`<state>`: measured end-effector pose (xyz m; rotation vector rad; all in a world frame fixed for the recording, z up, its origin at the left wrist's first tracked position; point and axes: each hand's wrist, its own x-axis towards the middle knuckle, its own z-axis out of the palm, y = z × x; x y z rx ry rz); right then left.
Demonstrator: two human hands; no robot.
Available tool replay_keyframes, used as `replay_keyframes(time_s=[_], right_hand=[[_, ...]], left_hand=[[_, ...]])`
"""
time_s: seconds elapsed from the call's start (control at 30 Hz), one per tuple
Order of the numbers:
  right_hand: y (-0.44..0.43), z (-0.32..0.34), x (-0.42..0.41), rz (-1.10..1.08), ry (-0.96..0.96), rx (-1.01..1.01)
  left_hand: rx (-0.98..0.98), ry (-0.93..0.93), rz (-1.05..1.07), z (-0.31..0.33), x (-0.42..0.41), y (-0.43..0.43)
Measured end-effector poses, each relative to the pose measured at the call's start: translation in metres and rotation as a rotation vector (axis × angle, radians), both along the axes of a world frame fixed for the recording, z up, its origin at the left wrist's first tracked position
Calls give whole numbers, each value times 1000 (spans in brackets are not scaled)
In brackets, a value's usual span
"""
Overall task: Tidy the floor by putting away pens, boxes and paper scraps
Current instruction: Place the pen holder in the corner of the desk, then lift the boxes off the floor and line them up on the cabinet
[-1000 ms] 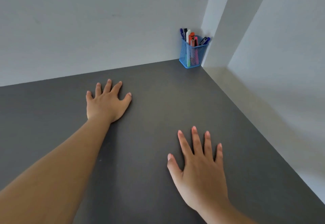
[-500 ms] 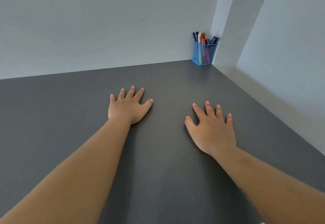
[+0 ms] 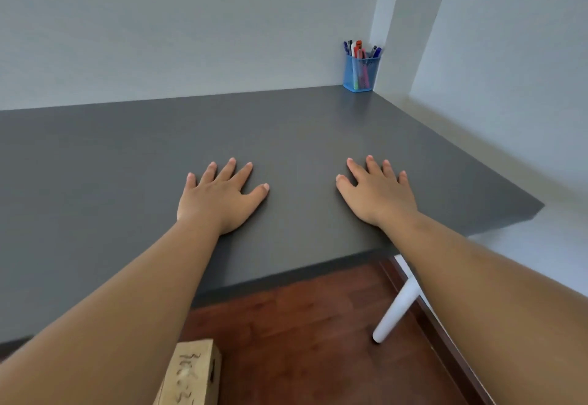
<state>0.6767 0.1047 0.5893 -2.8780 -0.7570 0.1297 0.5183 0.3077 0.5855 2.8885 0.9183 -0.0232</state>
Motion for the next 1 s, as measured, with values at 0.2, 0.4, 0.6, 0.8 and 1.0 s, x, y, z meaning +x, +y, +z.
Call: replay_keyframes(time_s=[0.2,0.4,0.6,0.8,1.0], right_hand=[[-24,-2,-64,-36,-21,25],[-37,-20,-123,17,-116,163],[-59,-54,-189,85,-196,282],[-120,-94,-289,214,-179,229],[-177,-130,-374,252,-141,70]], left_hand=[[8,2,-11,2,-72,-44],[48,-21,-64,-1,-128,-60],[238,-203,-112,-27,-199,-81],[278,-250,-101,-78,-310,-137],[164,-168,13,-130,-424,-186]])
